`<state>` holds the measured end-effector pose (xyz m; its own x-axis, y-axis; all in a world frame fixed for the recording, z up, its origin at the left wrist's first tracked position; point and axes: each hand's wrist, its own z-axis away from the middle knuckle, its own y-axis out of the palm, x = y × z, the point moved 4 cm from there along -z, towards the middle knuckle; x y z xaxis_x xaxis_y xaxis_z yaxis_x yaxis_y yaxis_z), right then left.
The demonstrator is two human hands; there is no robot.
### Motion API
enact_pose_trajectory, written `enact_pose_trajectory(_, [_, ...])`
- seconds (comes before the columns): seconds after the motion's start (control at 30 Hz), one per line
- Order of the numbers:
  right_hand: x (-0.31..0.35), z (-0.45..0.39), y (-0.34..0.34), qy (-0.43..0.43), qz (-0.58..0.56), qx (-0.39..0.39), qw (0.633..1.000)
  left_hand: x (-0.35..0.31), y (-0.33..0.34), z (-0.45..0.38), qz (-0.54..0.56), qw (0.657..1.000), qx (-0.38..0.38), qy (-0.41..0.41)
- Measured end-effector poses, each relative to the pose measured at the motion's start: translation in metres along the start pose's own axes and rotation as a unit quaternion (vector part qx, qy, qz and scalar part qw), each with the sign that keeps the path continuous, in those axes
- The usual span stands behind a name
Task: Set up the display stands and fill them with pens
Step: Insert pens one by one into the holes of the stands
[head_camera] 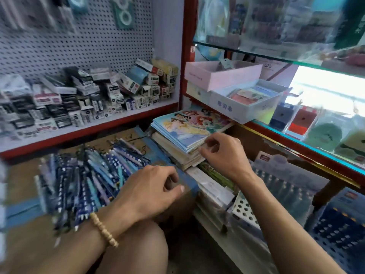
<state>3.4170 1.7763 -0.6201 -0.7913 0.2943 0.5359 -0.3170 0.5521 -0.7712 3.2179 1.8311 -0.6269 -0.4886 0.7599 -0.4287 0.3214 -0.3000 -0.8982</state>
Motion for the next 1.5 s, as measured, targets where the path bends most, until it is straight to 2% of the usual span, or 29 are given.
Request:
enact_pose_trajectory(0.2, [0.060,-0.032,0.064,-0.084,-0.021,0.105,0.991,0.082,-0.022,0.049,0.024,0.982,-0.095,-0.160])
enact_pose_trajectory(0.3, [0.083,-0.039,0.108,-0.118,-0.045,0.163,0.979,0.126,-0.012,0.082,0.009,0.946,-0.176,-0.272])
enact_pose_trajectory(0.37, [0.093,-0.036,0.137,-0.123,-0.058,0.210,0.968,0.146,0.000,0.100,-0.019,0.915,-0.205,-0.347])
enact_pose_trajectory(0.53, [0.099,-0.008,0.206,-0.199,0.030,0.292,0.935,0.177,0.016,0.115,-0.084,0.868,-0.192,-0.450])
enact_pose_trajectory(0.63, [0.108,-0.020,0.230,-0.187,0.027,0.290,0.938,0.204,0.008,0.109,-0.075,0.838,-0.187,-0.507])
enact_pose_trajectory(0.7, [0.114,-0.038,0.246,-0.161,0.033,0.289,0.943,0.219,0.006,0.099,-0.058,0.827,-0.176,-0.531])
enact_pose_trajectory(0.77, [0.123,-0.050,0.263,-0.150,0.054,0.320,0.934,0.233,0.012,0.092,-0.038,0.819,-0.142,-0.555])
enact_pose_trajectory(0.87, [0.142,-0.045,0.285,-0.183,0.075,0.354,0.914,0.243,0.019,0.086,-0.046,0.826,-0.108,-0.551])
enact_pose_trajectory(1.0, [0.155,-0.039,0.293,-0.224,0.062,0.311,0.921,0.241,0.014,0.080,-0.042,0.852,-0.151,-0.499])
enact_pose_trajectory(1.17, [0.158,-0.039,0.288,-0.250,0.018,0.266,0.931,0.241,0.001,0.080,-0.016,0.837,-0.190,-0.514])
enact_pose_trajectory(1.3, [0.149,-0.047,0.298,-0.149,0.024,0.326,0.933,0.254,-0.008,0.084,0.009,0.805,-0.202,-0.558])
enact_pose_trajectory(1.37, [0.143,-0.049,0.303,-0.129,0.056,0.354,0.924,0.263,-0.010,0.081,0.042,0.795,-0.189,-0.575])
enact_pose_trajectory(1.5, [0.142,-0.047,0.305,-0.146,0.082,0.354,0.920,0.286,-0.032,0.066,-0.061,0.795,-0.201,-0.569])
